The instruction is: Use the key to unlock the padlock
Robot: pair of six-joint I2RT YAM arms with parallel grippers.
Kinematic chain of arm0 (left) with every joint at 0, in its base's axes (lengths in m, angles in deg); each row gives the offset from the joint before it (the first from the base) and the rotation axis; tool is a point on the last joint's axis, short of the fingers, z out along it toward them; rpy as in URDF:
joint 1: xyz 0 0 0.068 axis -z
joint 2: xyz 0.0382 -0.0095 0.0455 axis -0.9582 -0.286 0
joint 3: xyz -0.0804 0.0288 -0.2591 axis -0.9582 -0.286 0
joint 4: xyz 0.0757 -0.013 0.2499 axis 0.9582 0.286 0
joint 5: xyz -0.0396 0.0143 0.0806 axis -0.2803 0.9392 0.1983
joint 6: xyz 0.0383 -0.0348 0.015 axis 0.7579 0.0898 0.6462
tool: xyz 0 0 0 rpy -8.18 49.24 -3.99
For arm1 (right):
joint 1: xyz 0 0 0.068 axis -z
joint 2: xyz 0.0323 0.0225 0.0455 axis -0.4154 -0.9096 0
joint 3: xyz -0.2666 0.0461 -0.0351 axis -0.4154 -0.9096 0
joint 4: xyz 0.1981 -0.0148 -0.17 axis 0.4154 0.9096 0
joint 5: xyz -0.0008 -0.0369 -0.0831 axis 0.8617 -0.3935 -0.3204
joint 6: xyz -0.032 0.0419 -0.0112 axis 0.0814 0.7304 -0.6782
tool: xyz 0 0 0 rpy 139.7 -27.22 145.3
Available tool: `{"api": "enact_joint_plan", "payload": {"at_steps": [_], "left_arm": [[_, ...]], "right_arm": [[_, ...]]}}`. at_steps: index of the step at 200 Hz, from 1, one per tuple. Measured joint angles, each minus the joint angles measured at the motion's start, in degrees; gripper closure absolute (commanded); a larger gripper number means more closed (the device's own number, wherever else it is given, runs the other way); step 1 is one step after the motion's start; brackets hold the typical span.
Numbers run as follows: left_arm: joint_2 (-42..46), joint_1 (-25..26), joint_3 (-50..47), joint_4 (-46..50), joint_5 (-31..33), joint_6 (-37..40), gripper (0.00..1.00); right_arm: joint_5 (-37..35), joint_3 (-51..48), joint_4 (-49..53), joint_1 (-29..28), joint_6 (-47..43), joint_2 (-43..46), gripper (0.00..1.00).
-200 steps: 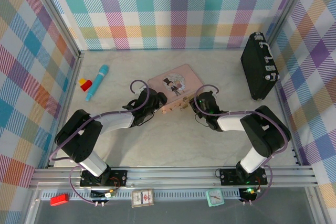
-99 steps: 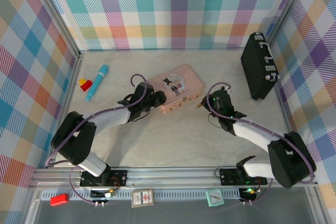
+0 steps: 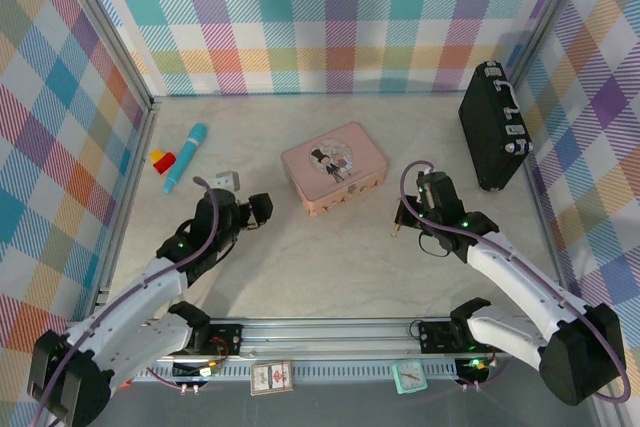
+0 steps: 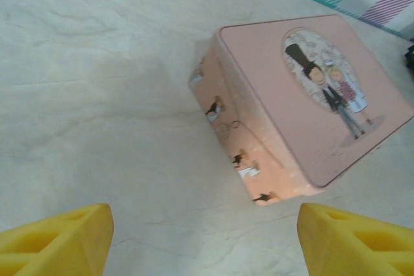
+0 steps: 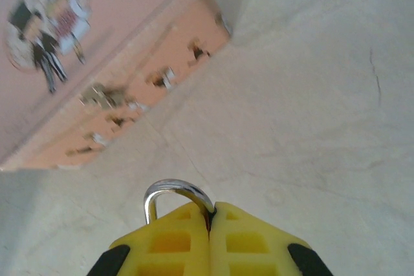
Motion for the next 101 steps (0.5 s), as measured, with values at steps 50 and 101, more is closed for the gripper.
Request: {"api": "enact_joint_plan", "payload": {"at_steps": [50,101], "left_arm": [[10.45,-0.04,-5.35,3.34,3.89,3.67,0.22],[14.53,-0.04,-7.65,4.15,4.83,5.31,0.22]], "right_arm": [[1.92,0.24,4.68,-1.97,-1.68,-9.55,1.0],[4.79,2.21,2.93,-3.45,-2.69,-20.28,1.0]]}}
